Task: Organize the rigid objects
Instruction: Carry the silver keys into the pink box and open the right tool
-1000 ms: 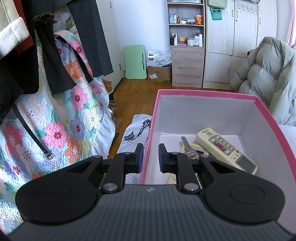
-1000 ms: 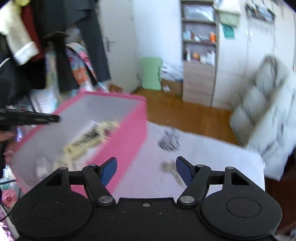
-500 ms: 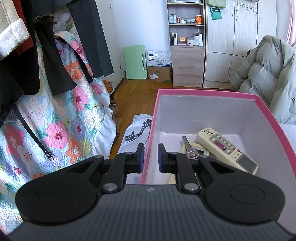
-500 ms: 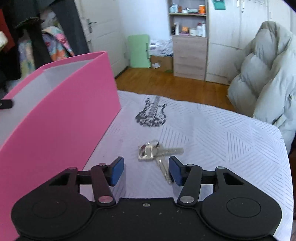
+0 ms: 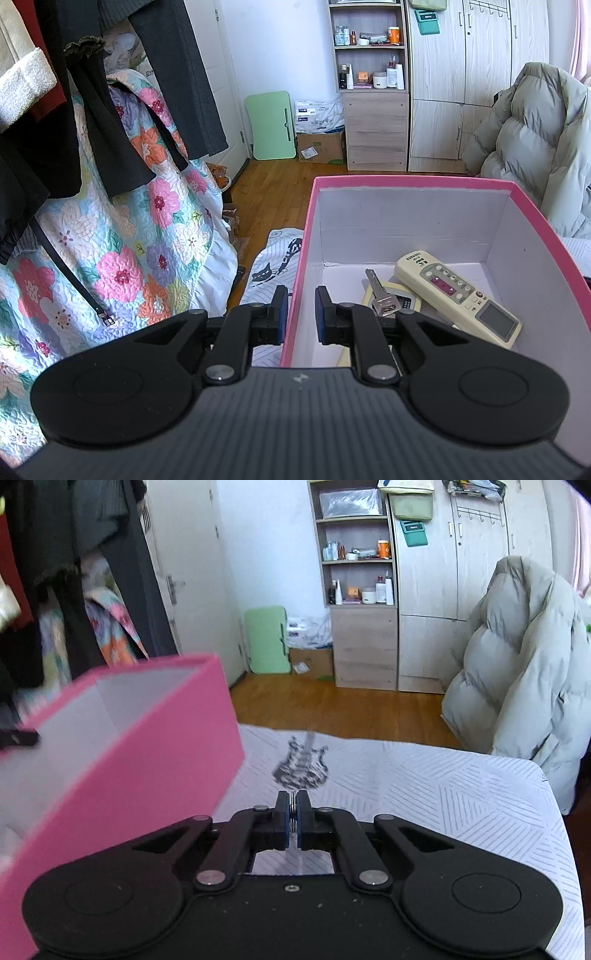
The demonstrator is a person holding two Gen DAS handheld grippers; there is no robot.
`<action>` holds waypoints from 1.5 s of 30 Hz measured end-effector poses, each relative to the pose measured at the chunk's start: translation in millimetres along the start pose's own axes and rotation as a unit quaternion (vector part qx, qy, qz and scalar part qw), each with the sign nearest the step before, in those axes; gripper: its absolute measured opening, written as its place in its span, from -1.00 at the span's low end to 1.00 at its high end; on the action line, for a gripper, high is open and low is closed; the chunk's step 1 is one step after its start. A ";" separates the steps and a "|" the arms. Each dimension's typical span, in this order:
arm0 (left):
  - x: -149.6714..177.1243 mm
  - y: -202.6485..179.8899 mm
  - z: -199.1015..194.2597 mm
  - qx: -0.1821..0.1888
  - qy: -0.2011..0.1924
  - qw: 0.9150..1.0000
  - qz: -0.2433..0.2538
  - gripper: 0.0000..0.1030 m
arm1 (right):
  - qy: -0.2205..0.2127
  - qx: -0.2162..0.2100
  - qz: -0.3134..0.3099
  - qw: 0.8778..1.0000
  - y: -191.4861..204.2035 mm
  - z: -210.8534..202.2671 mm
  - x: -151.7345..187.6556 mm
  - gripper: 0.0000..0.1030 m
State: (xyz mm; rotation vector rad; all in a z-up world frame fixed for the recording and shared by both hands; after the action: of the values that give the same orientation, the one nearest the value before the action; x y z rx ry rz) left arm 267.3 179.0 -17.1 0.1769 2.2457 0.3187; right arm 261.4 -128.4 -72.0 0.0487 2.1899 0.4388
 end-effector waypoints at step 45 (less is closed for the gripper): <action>-3.5 0.1 -2.9 0.003 -0.010 1.000 0.001 -0.71 | 0.052 -0.075 -0.163 0.982 139.0 22.9 -23.7 -0.91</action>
State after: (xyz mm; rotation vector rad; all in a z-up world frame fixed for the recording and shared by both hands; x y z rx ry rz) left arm 267.3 177.8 -12.7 0.1854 2.2280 0.3106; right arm 277.1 4.1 -20.9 -0.4187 2.2070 0.4258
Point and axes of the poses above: each gripper's, at about its wrist camera, not at the fingertips, and z roughly the way its jaws point, y to its left, x to its underside, the point moved 2 cm from there along z, roughly the way its jaws point, and after that the axes turned 12 degrees about z, right-handed, at the moved point
